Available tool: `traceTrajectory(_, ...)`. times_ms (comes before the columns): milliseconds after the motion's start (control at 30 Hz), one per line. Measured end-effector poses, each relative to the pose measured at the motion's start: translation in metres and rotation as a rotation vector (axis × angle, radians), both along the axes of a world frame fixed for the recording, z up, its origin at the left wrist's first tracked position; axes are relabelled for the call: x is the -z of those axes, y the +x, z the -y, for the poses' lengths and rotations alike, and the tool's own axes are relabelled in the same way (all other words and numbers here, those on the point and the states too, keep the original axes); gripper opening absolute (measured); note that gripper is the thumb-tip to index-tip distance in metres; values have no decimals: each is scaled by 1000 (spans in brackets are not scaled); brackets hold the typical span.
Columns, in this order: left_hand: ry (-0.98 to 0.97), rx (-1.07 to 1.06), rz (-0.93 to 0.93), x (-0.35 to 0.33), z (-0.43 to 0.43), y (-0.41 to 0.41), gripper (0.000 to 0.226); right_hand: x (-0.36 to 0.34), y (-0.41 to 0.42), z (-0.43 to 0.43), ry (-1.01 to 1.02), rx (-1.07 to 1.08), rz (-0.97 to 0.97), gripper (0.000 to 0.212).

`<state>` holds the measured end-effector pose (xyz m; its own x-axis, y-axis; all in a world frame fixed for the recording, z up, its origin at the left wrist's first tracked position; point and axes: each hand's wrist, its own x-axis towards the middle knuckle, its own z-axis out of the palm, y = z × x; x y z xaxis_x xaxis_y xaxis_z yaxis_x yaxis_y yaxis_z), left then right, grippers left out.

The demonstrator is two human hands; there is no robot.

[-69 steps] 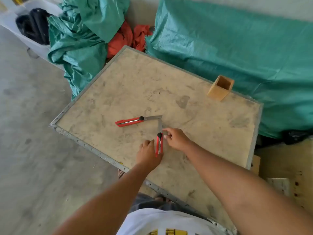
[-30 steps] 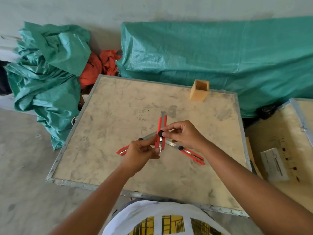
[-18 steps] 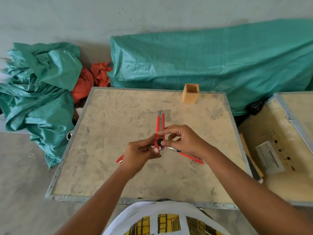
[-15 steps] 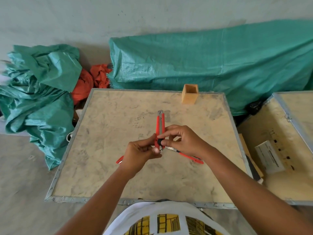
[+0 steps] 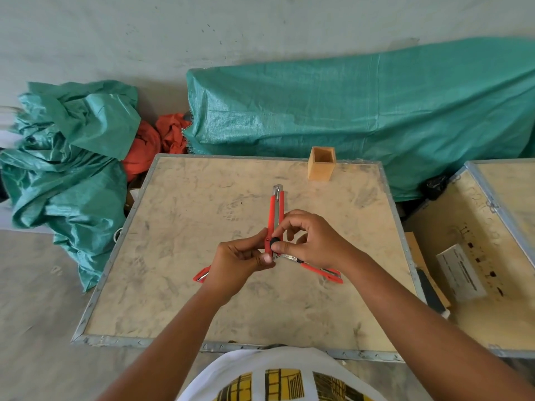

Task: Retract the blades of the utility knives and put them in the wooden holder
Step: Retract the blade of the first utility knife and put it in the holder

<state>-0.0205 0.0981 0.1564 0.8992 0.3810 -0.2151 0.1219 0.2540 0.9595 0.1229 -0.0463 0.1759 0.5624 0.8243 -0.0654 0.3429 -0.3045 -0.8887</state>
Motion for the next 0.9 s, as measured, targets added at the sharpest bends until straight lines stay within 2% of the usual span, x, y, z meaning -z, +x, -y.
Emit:
traceTrajectory(200,-5,-11,14,-3,9,13,50,-2,16,11,12,-43,-20,28)
traceTrajectory(467,33,-1,-11,-1,17,48,56,3,41,20,59,82,26,17)
traceTrajectory(567,99,29,-12,1,17,70,54,6,63,22,94,142,-40,11)
traceTrajectory(733,249,83,-59,4,11,125,51,11,114,23,87,247,-24,32)
traceTrajectory(900,445,99,-109,10,5,204,49,17,177,14,70,355,8,39)
